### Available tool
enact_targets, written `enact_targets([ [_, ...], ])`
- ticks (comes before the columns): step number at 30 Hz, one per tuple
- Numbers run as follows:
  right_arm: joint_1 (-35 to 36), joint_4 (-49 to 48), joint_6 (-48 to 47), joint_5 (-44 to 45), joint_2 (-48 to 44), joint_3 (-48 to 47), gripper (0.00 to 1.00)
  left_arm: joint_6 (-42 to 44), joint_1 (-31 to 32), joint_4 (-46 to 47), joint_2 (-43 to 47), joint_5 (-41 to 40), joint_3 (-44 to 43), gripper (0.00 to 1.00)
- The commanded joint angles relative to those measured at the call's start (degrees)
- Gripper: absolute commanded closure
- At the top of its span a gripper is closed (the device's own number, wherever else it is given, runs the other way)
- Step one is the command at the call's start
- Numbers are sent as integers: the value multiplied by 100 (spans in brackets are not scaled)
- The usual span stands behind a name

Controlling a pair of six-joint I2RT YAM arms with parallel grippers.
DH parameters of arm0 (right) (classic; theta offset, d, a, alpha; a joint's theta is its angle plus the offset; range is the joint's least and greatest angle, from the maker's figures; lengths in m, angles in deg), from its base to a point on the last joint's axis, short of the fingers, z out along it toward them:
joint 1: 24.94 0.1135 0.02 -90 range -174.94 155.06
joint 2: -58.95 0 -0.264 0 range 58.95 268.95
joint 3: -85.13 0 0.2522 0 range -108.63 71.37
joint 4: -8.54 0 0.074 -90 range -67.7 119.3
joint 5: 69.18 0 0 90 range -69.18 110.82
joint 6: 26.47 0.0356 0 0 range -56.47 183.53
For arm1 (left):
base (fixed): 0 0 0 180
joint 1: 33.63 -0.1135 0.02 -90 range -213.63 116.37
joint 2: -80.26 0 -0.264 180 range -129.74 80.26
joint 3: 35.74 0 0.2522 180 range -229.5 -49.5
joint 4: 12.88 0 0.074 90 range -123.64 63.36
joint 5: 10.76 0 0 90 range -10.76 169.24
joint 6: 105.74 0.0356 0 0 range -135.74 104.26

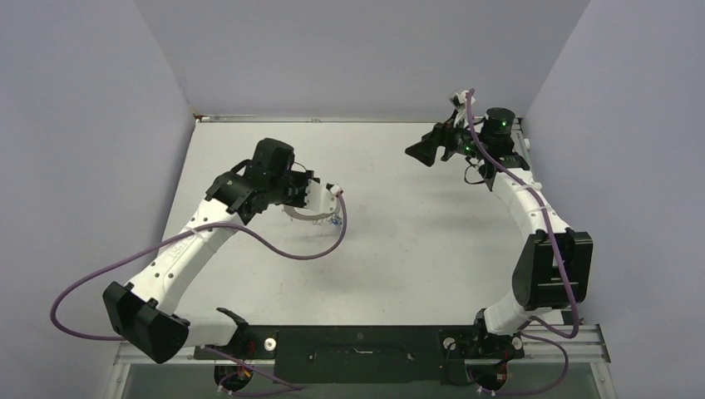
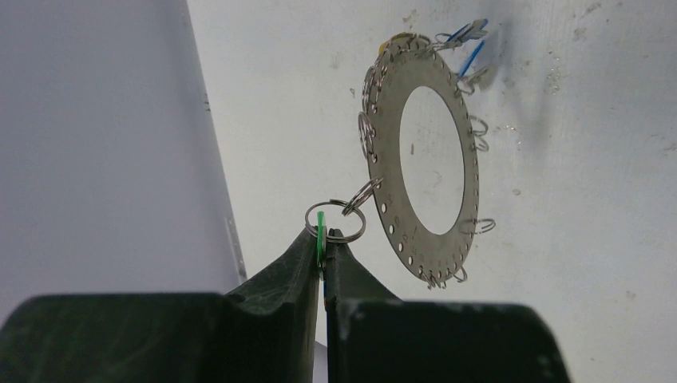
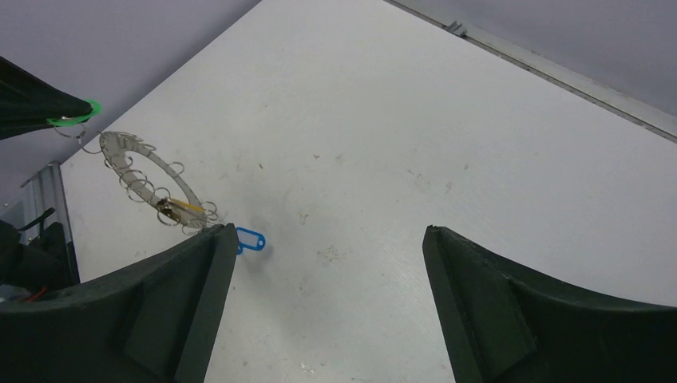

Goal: Remove the keys from the keyring

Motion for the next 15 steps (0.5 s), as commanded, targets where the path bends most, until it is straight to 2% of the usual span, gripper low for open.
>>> enact_targets([
  [1,24,-775,412,-1006,230,-153,10,1044,48,1262,557,569,488,100],
  [6,362,-854,-15,-1128,-157,298,7,1616,56,2347,1156,1087,1481,100],
  [10,820,-423,-622,-1131,-392,399,1,1843,65,3108,1539,1487,2057,100],
  [15,1446,-663,-866,-1259,-505,587,20,1593,131,3664,1844,1823,2418,100],
])
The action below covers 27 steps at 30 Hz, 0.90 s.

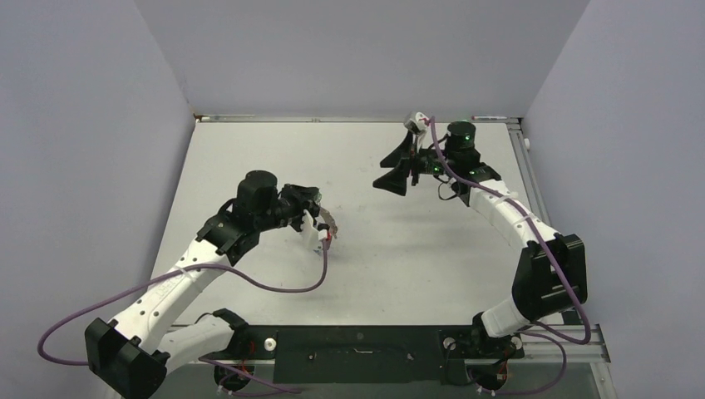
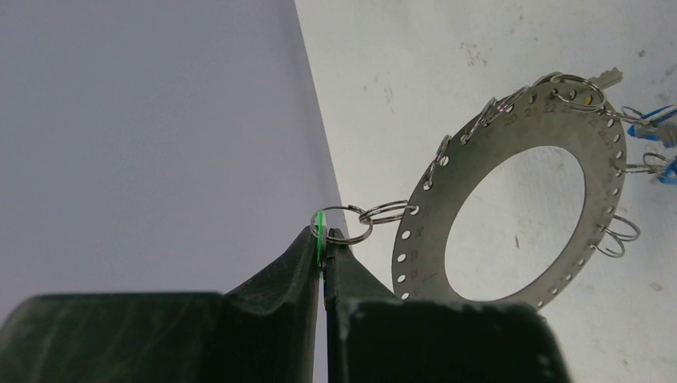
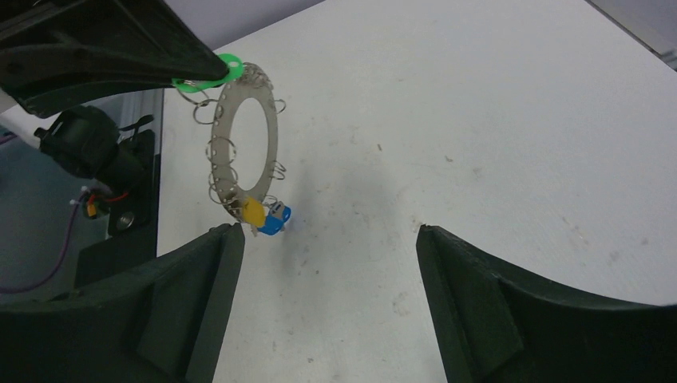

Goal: Remove the keys from the keyring

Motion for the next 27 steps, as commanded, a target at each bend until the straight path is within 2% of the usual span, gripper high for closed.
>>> enact_targets([
  [1,422,-482,-426,-443,-342,91,24,-4,79,1224,381,627,126,100],
  [5,660,-1033,-382,-545,-312,131,37,-282,84,1796,617,860,420,100],
  [11,896,-1562,-520,-736,-210,88,41,-246,84,2904,849,1303,980,100],
  [16,1011,-1100,-1050,-728,-204,-16,41,18,84,3728,939,1668,1400,100],
  [22,1141,27,-2094,-740,-238,-165,42,603,84,4200,1127,2217,1892,100],
  [27,1169,496,-2391,-840,-256,-259,43,1080,84,4537,1230,2630,2251,100],
])
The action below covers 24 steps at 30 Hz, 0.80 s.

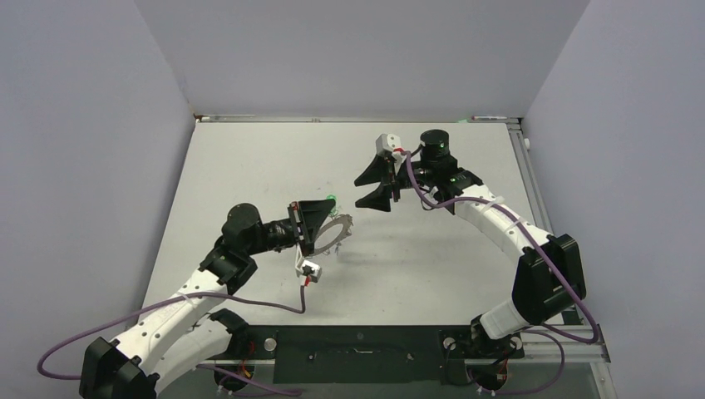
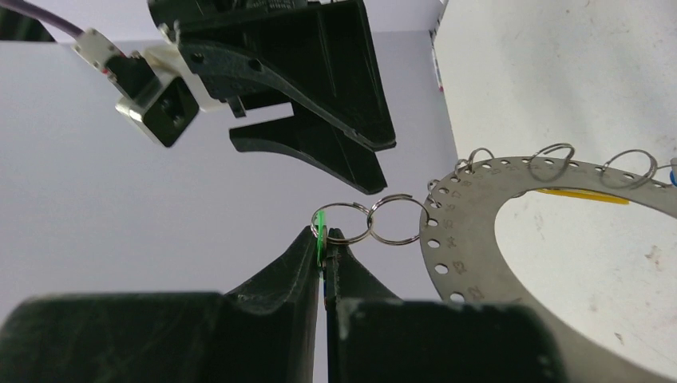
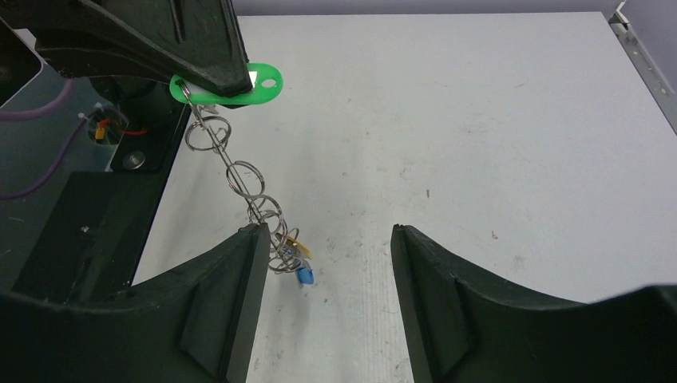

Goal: Remove the keys from the keyring

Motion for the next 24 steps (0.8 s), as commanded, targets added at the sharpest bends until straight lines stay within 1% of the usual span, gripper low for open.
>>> enact_targets([
  [1,54,394,-707,-382,-147,-335,43,617,27,894,191,711,192,100],
  [5,87,711,-970,-529,-129,-424,44,899,19,1136,201,1003,362,100],
  [7,129,1110,-1302,-584,-127,-524,45,947,18,1284,184,1130,424,100],
  [10,249,1790,-1829,-680,-129,-694,48,988,21,1474,164,1283,504,100],
  [13,386,2238,-2240,-758,-125,-841,52,994,18,1694,106,1416,577,100],
  [24,781,2938,-2781,-986,-51,-1066,52,1171,18,2031,25,1834,659,100],
])
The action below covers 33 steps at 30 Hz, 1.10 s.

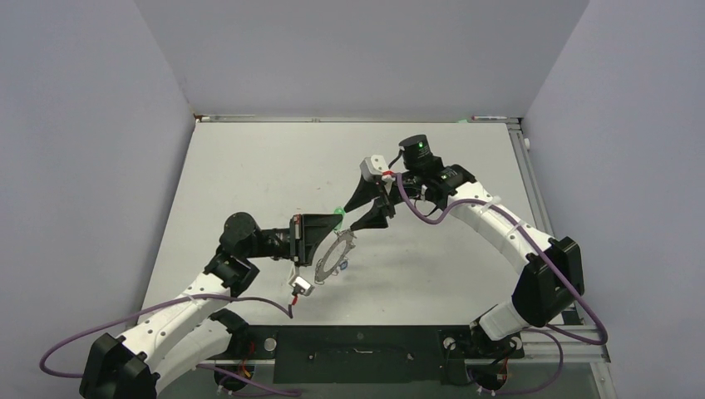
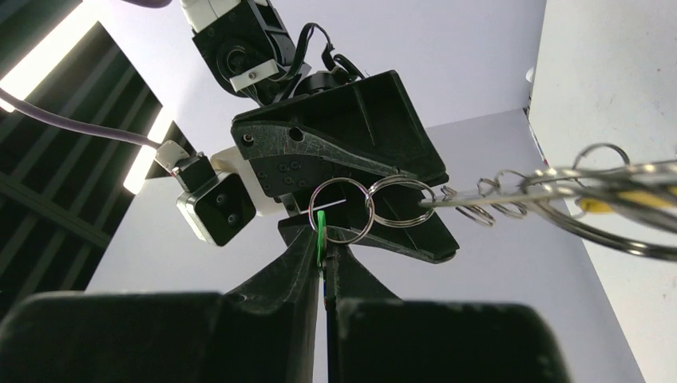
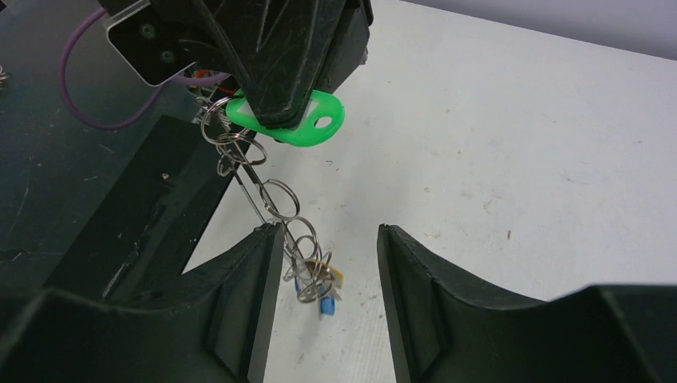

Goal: Remove the keys from the keyring

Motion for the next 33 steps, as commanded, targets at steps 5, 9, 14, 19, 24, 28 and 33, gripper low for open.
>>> enact_targets([
  [5,213,590,-811,-585,-28,-387,53,177,18,793,-57,442,133,100],
  [9,248,760,-940,-653,-25,-480,54,185,18,839,-85,457,136,100],
  [14,386,886,-985,-692,10,-502,56,151,18,833,-146,392,67,100],
  [19,550,595,-684,-572,10,-322,58,114,18,787,-157,304,35,100],
  [24,635,-720,774,-117,-83,39,59,85,18,559,-157,136,-41,100],
  [28,633,-1415,1572,136,-136,272,61,89,18,351,-157,2,-107,100],
  [33,631,-1701,1841,268,-234,440,63,74,18,71,-156,-212,-186,100],
])
